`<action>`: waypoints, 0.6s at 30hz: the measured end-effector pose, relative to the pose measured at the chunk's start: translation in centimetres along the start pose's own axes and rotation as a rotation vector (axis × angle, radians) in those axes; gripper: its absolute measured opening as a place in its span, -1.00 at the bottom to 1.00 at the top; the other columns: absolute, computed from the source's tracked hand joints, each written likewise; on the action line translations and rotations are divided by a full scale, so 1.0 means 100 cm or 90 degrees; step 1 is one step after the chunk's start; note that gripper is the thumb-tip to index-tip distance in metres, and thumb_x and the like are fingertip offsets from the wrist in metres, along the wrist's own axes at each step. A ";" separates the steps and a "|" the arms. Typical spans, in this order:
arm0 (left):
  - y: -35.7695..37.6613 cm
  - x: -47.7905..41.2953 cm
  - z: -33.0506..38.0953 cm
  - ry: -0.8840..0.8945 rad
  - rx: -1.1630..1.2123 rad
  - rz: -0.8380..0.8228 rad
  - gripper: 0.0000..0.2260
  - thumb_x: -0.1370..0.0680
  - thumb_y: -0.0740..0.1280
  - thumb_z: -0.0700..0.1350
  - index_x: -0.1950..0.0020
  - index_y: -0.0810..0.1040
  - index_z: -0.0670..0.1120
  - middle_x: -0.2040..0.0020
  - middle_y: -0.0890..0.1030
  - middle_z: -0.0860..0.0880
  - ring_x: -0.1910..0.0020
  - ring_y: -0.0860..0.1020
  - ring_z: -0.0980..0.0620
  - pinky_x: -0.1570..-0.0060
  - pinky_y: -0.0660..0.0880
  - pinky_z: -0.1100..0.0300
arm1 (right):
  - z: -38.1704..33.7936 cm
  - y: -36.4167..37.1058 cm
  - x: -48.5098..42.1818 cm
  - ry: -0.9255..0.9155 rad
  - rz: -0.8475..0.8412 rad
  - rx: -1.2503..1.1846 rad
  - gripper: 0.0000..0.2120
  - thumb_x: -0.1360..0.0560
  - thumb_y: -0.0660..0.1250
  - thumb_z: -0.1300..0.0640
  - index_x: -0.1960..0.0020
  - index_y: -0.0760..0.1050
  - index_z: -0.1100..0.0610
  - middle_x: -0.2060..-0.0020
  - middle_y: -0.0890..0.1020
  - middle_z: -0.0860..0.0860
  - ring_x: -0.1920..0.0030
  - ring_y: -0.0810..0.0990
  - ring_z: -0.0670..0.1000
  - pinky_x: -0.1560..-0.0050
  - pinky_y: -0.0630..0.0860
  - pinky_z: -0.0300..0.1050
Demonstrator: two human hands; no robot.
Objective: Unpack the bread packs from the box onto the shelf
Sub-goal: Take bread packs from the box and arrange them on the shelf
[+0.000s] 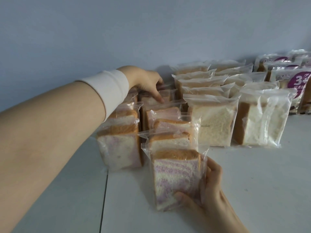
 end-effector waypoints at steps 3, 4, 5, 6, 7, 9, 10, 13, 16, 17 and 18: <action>-0.003 0.006 0.002 0.034 0.037 0.037 -0.49 -0.28 0.50 0.17 -0.09 0.40 0.00 0.06 0.50 0.04 0.06 0.47 -0.03 0.10 0.40 0.10 | 0.001 0.003 -0.008 -0.017 0.006 -0.014 -0.30 -0.36 0.40 0.03 -0.27 -0.02 -0.12 -0.28 0.37 -0.07 -0.26 0.46 -0.19 -0.19 0.52 -0.04; -0.004 0.008 0.001 0.041 0.046 0.051 -0.47 -0.29 0.50 0.17 -0.12 0.39 0.01 0.02 0.50 0.01 0.04 0.47 -0.04 0.09 0.40 0.08 | 0.002 0.003 -0.011 -0.017 0.014 -0.015 -0.31 -0.36 0.40 0.04 -0.24 -0.03 -0.16 -0.28 0.37 -0.07 -0.26 0.46 -0.20 -0.20 0.51 -0.09; -0.006 0.009 0.001 0.049 0.052 0.068 -0.46 -0.29 0.50 0.16 -0.15 0.39 0.01 -0.03 0.51 -0.01 0.01 0.47 -0.05 0.06 0.41 0.06 | 0.003 0.004 -0.014 -0.017 0.023 -0.012 -0.33 -0.37 0.39 0.04 -0.23 -0.02 -0.18 -0.28 0.38 -0.08 -0.26 0.45 -0.20 -0.20 0.49 -0.15; -0.008 0.011 0.001 0.060 0.059 0.090 -0.45 -0.29 0.51 0.14 -0.18 0.39 0.01 -0.08 0.51 -0.03 -0.03 0.47 -0.06 0.00 0.42 0.05 | 0.003 0.005 -0.018 -0.019 0.029 -0.009 -0.33 -0.37 0.39 0.02 -0.23 -0.02 -0.19 -0.27 0.38 -0.08 -0.26 0.45 -0.21 -0.20 0.46 -0.23; -0.011 0.013 0.002 0.071 0.069 0.116 -0.44 -0.30 0.51 0.12 -0.20 0.39 0.01 -0.12 0.51 -0.04 -0.07 0.47 -0.07 -0.06 0.43 0.03 | 0.003 0.007 -0.022 -0.022 0.030 -0.006 -0.34 -0.38 0.38 0.00 -0.23 -0.03 -0.20 -0.27 0.37 -0.09 -0.26 0.44 -0.23 -0.19 0.44 -0.30; -0.014 0.016 0.004 0.095 0.085 0.174 -0.45 -0.31 0.52 0.06 -0.21 0.39 0.00 -0.15 0.49 -0.03 -0.12 0.46 -0.06 -0.10 0.42 0.06 | 0.005 0.010 -0.032 -0.028 0.029 -0.001 -0.35 -0.39 0.37 0.01 -0.24 -0.03 -0.17 -0.25 0.37 -0.14 -0.24 0.43 -0.30 -0.15 0.41 -0.41; -0.015 0.018 0.006 0.105 0.079 0.198 -0.46 -0.32 0.51 0.04 -0.21 0.39 -0.01 -0.17 0.48 -0.02 -0.15 0.45 -0.06 -0.12 0.41 0.07 | 0.006 0.011 -0.038 -0.029 0.032 0.002 -0.34 -0.39 0.38 0.05 -0.23 -0.04 -0.18 -0.23 0.37 -0.19 -0.22 0.42 -0.36 -0.13 0.39 -0.46; -0.013 0.020 0.006 0.112 0.047 0.222 -0.49 -0.39 0.47 -0.02 -0.27 0.38 -0.04 -0.28 0.45 -0.08 -0.24 0.42 -0.07 -0.22 0.38 0.01 | 0.012 0.011 -0.052 -0.030 0.030 0.005 -0.36 -0.39 0.38 0.13 -0.22 0.00 -0.13 -0.18 0.36 -0.27 -0.18 0.38 -0.47 -0.08 0.32 -0.56; -0.012 0.027 0.004 0.087 0.052 0.208 -0.45 -0.49 0.35 0.04 -0.42 0.28 -0.06 -0.41 0.33 -0.09 -0.36 0.33 -0.07 -0.30 0.24 0.15 | 0.014 0.009 -0.058 -0.030 0.020 0.009 -0.33 -0.42 0.41 0.20 -0.21 -0.03 -0.14 -0.22 0.34 -0.25 -0.21 0.40 -0.38 -0.13 0.36 -0.46; -0.013 0.033 0.005 0.086 0.065 0.213 -0.44 -0.50 0.31 0.09 -0.44 0.25 -0.04 -0.45 0.28 -0.08 -0.40 0.29 -0.05 -0.30 0.19 0.20 | 0.014 0.010 -0.058 -0.032 0.018 0.012 -0.33 -0.42 0.40 0.21 -0.22 -0.03 -0.11 -0.23 0.34 -0.24 -0.20 0.42 -0.34 -0.14 0.37 -0.46; -0.014 0.040 0.007 0.095 0.082 0.222 -0.42 -0.49 0.29 0.14 -0.45 0.24 -0.01 -0.47 0.24 -0.05 -0.42 0.25 -0.03 -0.28 0.14 0.24 | 0.014 0.010 -0.058 -0.037 0.020 0.019 -0.33 -0.42 0.40 0.22 -0.24 -0.03 -0.07 -0.23 0.33 -0.22 -0.20 0.43 -0.29 -0.14 0.37 -0.46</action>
Point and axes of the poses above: each hand's wrist, its own x-axis away from the middle knuckle, its own y-axis out of the palm, z = x × y, the point moved 4 cm from there along -x, towards the middle knuckle
